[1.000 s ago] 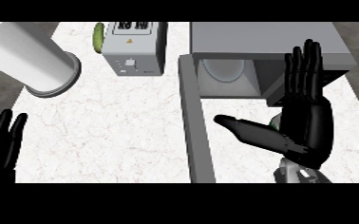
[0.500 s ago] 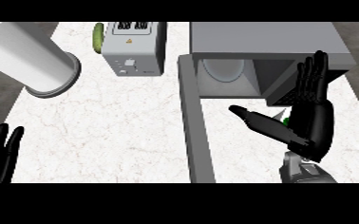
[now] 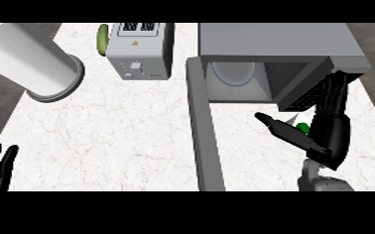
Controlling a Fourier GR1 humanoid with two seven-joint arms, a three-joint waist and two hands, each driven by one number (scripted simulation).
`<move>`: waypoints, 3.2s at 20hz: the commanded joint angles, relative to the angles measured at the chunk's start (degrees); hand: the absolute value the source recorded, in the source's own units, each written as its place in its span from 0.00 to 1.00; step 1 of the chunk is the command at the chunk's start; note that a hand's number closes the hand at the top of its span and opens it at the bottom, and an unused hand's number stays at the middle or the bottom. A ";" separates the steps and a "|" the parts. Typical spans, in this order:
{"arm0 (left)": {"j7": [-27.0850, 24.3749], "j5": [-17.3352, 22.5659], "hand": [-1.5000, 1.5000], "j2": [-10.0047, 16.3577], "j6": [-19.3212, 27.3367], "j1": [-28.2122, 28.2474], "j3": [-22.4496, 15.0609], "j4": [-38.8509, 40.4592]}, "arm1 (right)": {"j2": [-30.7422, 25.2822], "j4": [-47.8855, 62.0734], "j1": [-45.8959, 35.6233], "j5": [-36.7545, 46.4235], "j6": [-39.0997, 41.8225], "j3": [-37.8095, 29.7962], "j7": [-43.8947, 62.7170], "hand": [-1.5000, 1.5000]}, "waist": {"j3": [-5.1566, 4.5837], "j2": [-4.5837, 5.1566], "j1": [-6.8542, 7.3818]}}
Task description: Pick up the milk, place it into the microwave and close the microwave
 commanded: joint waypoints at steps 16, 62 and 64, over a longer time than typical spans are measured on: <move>-4.30 3.46 0.00 0.04 -4.95 3.52 3.78 0.94 | -0.88 14.03 9.72 -8.74 8.42 -7.31 -18.76 0.00 | 0.13 0.14 -0.10; -1.17 4.36 0.00 -0.55 -3.96 7.54 1.05 -4.35 | -8.91 63.90 -14.31 -11.52 17.59 -20.97 -51.58 1.00 | 0.17 0.21 0.46; -3.26 4.84 0.00 -0.56 -5.03 6.33 2.71 -0.77 | -7.65 59.70 -13.14 -14.02 21.91 -20.80 -49.86 1.00 | 0.12 0.10 0.02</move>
